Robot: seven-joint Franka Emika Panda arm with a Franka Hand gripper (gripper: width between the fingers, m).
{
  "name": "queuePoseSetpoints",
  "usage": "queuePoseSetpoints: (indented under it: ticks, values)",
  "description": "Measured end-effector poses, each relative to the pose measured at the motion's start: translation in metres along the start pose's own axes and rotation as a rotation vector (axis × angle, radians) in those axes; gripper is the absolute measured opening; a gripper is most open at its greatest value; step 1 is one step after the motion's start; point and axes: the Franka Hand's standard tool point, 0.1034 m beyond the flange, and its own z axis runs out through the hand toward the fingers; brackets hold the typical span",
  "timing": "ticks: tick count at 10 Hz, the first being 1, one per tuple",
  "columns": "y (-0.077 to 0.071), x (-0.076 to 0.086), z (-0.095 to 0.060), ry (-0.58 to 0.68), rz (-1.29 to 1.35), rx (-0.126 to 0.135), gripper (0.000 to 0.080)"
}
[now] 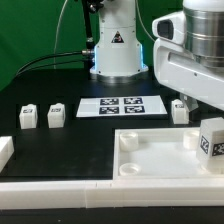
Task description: Assemble one leg
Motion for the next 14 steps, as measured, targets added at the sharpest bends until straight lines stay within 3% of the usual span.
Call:
queuePoseSetpoints:
  ticks: [4,7,10,12,13,14]
  values:
    - [0.0010,-0.0031,0.0037,-0.002,-0.581,-0.005,0.0649]
    - [-0.0010,-0.0019,0.0008,0.008,-0.946,-0.024,0.0649]
    - [-0.0009,-0.0017,0.0008,0.008,-1.049,-0.028,0.0649]
    - [-0.0008,-0.0016,0.0009,0.008,-1.049,-0.028,0.0391]
    - [-0.0008,-0.0016,0.0009,0.008,-1.049,-0.028,0.0391]
    - [0.0006,0.0006,0.0005,0.010,-1.047,-0.030,0.0294]
